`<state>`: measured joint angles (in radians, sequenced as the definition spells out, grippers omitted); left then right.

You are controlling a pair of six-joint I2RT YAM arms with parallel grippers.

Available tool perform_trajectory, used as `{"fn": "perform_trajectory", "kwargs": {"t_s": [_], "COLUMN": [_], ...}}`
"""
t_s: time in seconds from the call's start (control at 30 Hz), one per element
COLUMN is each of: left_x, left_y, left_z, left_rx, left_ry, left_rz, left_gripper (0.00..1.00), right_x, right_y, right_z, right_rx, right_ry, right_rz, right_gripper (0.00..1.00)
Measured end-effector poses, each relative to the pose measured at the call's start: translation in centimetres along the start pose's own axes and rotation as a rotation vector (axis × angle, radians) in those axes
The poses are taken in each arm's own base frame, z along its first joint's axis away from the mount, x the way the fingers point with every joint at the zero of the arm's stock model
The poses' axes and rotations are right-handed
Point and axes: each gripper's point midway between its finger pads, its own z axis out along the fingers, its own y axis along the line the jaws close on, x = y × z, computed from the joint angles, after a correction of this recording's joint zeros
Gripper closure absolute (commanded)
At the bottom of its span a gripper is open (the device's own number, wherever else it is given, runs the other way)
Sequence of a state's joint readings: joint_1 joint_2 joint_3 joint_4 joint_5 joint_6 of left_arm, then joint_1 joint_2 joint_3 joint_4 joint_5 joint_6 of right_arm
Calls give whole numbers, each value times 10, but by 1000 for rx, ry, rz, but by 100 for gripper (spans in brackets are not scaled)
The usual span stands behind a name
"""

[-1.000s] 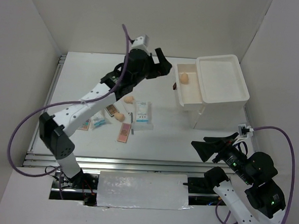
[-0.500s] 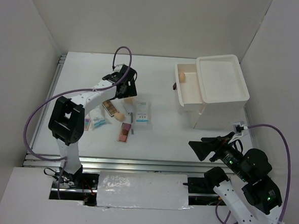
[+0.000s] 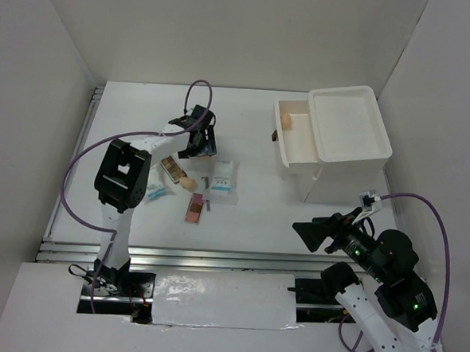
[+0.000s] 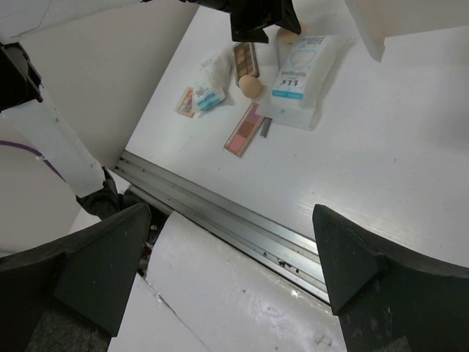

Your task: Organize the makeup

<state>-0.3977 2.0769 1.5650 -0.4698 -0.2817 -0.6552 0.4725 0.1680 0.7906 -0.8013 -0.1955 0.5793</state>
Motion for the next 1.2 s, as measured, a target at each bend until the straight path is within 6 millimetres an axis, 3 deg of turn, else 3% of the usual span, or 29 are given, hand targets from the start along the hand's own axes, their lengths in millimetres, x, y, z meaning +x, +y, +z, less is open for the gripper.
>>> {"fn": "perform_trajectory", "kwargs": {"t_s": [0.23, 0.5, 0.53, 0.63, 0.8, 0.87, 1.0, 1.1, 1.2], "left_x": [-22, -14, -14, -15, -12, -11, -40, -73, -90], "left_y": [-19, -17, -17, -18, -16, -13, -24, -53, -99], "left_z": [2, 16, 16, 16, 2, -17, -103, -189, -258], "left_rx": [48, 39, 43, 47, 71, 100, 266, 488, 729], "left_ry": [-46, -26, -27, -27, -37, -53, -211, -390, -495], "left_rz": [2, 10, 11, 9, 4, -3, -58, -102, -99], "left_gripper": [23, 65, 76, 94, 97, 97, 96, 91, 88], "right_x": [2, 3, 3, 3, 3, 3, 2, 0, -5], "right_y": [-2, -3, -3, -3, -3, -3, -3, -3, -2], "right_z": [2, 2, 2, 2, 3, 3, 3, 3, 1], "right_rx": [4, 5, 5, 5, 5, 5, 7, 14, 19], "right_ry": [6, 7, 7, 7, 7, 7, 8, -2, -21], "right_rz": [1, 2, 2, 2, 2, 2, 2, 2, 7], "right_gripper": [0, 0, 0, 0, 0, 0, 0, 0, 0]}}
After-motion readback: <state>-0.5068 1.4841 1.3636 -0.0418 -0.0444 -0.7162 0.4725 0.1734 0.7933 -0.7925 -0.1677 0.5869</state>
